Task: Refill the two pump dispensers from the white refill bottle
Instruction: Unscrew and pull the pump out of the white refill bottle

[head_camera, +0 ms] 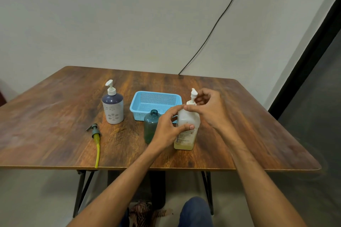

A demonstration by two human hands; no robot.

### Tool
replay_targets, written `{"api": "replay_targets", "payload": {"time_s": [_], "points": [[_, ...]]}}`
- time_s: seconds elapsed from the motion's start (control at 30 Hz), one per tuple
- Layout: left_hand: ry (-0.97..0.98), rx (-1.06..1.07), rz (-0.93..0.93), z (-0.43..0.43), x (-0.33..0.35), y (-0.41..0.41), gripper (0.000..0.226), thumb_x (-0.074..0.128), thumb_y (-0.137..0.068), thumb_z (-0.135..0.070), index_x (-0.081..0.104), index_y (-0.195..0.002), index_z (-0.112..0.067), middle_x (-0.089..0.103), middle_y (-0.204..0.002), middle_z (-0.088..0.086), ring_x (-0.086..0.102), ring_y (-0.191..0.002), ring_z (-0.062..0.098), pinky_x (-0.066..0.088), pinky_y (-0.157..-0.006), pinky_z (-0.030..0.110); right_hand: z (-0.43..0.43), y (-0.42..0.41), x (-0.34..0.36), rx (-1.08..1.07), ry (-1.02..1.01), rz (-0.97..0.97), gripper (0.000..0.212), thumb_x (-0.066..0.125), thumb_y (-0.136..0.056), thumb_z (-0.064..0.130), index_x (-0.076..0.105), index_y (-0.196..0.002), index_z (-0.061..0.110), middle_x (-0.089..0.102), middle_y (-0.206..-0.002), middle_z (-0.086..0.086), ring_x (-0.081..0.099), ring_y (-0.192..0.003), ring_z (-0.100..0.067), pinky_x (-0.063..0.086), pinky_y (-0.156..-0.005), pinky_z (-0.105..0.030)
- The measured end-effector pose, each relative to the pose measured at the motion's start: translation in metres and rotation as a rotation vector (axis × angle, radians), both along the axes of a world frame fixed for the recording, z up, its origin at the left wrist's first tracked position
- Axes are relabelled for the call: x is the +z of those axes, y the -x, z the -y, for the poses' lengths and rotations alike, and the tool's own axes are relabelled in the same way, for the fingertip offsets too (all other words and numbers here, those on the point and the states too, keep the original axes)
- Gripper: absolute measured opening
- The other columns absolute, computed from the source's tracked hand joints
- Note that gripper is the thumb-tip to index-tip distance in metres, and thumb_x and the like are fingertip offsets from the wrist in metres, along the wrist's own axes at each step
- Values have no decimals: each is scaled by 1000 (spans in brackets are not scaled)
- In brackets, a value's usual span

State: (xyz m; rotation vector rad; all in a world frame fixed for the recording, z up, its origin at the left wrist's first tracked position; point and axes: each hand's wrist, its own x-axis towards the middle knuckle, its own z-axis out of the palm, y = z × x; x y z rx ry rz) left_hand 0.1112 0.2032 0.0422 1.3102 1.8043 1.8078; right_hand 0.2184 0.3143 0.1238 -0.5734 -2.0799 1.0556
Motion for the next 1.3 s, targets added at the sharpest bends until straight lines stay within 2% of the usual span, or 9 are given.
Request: {"api": "replay_targets", "payload": {"time_s": [0.1,0.27,0.43,0.57,0.97,1.2,1.3], "points": [[6,-3,4,-1,0,0,73,88,-72,-38,57,-137,-28,60,-133,-9,57,-123,9,54,-101,42,-2,-9,12,94,13,-10,28,85,-73,4,71,-97,4,74,-93,-8,72,-86,-16,59,-74,-29],[7,-6,13,0,0,0,71,88,-73,-32,57,-137,-29,60,-133,-10,57,-121,8,53,-102,39,0,-21,33,142,5,-87,24,81,-77,0,72,-98,4,75,-96,-9,72,-92,-24,60,-82,-33],[20,1,14,-1,0,0,69,88,-73,-32,57,-135,-32,58,-134,-10,55,-122,7,53,-102,37,3,-32,51,153,-34,-152,21,81,-77,0,72,-96,3,75,-94,-9,73,-89,-23,59,-81,-33],[15,-5,26,-1,0,0,70,88,-73,-31,57,-136,-32,58,-135,-10,55,-124,9,53,-102,37,4,-36,64,142,-51,-193,23,82,-76,2,72,-96,4,75,-92,-9,74,-89,-26,60,-83,-40],[12,-12,30,0,1,-1,67,87,-74,-31,55,-132,-41,57,-135,-11,54,-124,9,52,-101,33,7,-33,68,61,-85,-147,26,85,-74,6,73,-97,6,75,-93,-6,74,-89,-21,61,-84,-47],[17,-9,24,-1,-1,0,70,88,-74,-32,57,-137,-31,57,-136,-9,54,-125,11,52,-100,30,15,-46,77,26,-139,-187,23,84,-75,7,73,-95,8,75,-89,-4,73,-85,-21,61,-81,-40],[8,-15,26,-1,0,0,70,88,-74,-28,56,-137,-29,58,-136,-7,55,-124,12,52,-100,29,19,-52,84,15,-167,-212,22,84,-75,9,74,-95,9,75,-90,-3,73,-85,-20,61,-81,-42]]}}
